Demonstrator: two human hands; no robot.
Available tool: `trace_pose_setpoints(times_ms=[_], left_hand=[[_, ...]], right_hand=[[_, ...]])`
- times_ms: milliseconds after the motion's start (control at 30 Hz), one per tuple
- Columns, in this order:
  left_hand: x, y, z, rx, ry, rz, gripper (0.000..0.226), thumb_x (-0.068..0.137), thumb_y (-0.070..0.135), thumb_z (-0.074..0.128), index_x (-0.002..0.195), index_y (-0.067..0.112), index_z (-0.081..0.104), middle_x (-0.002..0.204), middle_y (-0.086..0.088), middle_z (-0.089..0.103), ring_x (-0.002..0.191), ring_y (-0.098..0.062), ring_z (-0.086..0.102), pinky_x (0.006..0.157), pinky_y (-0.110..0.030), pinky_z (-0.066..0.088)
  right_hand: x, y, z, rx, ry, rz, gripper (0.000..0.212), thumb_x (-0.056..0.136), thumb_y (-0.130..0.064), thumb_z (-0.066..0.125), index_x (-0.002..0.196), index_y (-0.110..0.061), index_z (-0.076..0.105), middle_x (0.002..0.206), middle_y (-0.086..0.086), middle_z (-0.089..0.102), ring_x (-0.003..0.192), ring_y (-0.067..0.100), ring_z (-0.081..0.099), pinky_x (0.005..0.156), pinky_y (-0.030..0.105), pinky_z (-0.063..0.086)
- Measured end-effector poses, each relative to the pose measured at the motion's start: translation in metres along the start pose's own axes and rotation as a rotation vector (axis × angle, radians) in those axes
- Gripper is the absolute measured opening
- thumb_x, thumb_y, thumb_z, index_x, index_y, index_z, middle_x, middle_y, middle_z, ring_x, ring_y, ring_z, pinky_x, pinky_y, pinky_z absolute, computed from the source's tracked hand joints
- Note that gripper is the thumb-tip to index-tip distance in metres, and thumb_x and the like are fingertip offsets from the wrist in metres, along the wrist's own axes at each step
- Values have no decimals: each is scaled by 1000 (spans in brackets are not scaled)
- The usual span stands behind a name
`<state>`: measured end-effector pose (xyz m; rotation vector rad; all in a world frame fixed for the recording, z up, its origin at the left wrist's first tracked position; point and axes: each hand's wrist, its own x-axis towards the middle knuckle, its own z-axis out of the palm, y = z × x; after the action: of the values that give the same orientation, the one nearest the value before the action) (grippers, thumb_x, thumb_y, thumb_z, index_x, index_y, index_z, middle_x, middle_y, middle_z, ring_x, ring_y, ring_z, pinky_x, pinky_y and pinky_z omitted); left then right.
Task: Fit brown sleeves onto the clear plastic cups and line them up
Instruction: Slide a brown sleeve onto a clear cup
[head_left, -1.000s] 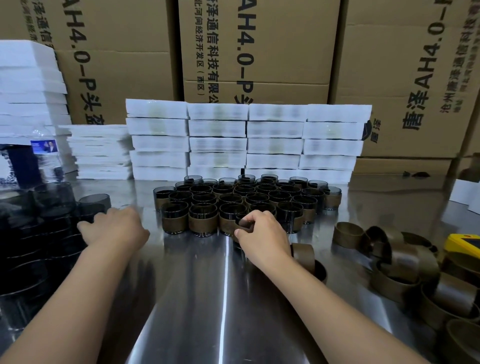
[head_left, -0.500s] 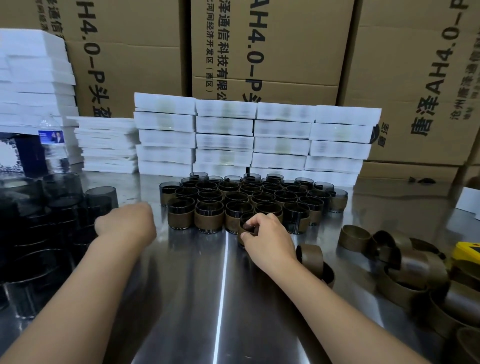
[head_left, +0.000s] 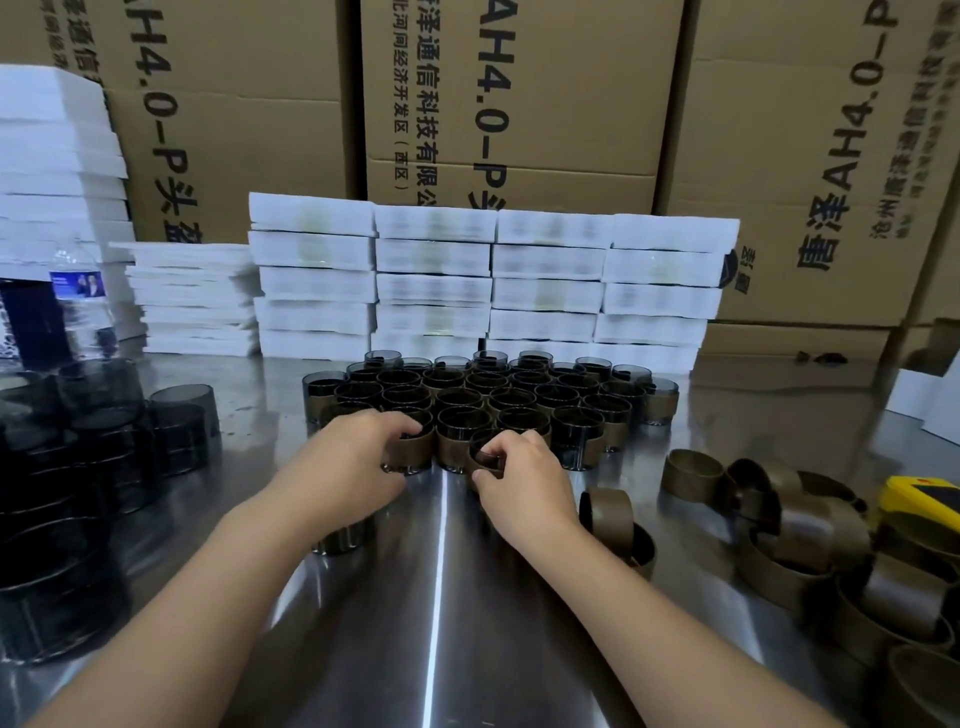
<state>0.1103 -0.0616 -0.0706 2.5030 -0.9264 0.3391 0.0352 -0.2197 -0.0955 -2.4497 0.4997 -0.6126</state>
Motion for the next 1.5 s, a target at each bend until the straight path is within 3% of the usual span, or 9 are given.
trace_pose_setpoints(times_ms=[133,367,500,700,967,1133,1267,1400,1500], left_hand=[[-3,10,2,-147,-118,212,56,80,15,74,126,39,56,107,26,51,95,11,51,75,0,37],[-1,8,5,-76,-171,290,63,77,28,77,131,44,48,125,24,44,120,3,37,102,-13,28],[0,3,9,-9,-162,278,56,78,30,74,127,46,52,117,28,42,115,2,33,90,-4,24],[-1,4,10,-21,-154,274,56,77,26,75,126,43,55,117,28,44,117,0,36,98,-13,27],[-5,14,7,92,-117,256,64,74,41,75,133,46,49,132,24,51,123,-2,42,106,-23,26],[-3,6,4,189,-70,51,62,76,59,67,133,42,48,128,16,51,122,-10,44,102,-30,37],[-5,10,8,156,-120,-25,55,81,59,63,131,41,49,126,12,52,117,-13,52,95,-30,45],[-2,14,7,-142,-20,-97,29,86,51,62,112,38,60,101,8,63,95,-17,60,81,-30,49],[1,21,5,-799,47,-295,12,92,38,60,93,28,66,88,0,70,72,-15,70,63,-28,55]], right_hand=[[-3,-3,1,32,-5,-27,25,93,-16,51,116,-24,55,125,-1,46,111,22,51,89,31,44],[-4,-8,-6,118,48,-33,36,91,-9,43,121,-28,51,129,-6,40,103,21,55,85,37,48],[-7,-12,-10,109,86,-66,32,91,-15,42,118,-31,49,127,-9,40,93,20,57,76,34,47],[-14,-24,-34,-359,87,-190,33,91,-30,48,122,-18,48,125,2,48,107,25,53,78,35,40],[-12,-14,-77,-920,-636,233,62,79,-54,62,131,-21,51,130,4,54,118,34,54,98,52,45],[-11,-11,-80,-851,-671,166,45,77,-44,63,115,-20,61,100,-1,62,90,22,62,76,28,50],[-10,-10,-70,-753,-517,139,48,80,-34,64,122,-12,51,117,4,56,86,23,51,69,29,44],[-7,-8,-63,-623,-405,144,57,81,-35,68,127,-9,46,128,12,41,90,23,48,71,32,43],[-2,-4,-60,-567,-326,77,26,86,-41,61,84,-15,54,115,8,57,81,23,46,68,29,42]])
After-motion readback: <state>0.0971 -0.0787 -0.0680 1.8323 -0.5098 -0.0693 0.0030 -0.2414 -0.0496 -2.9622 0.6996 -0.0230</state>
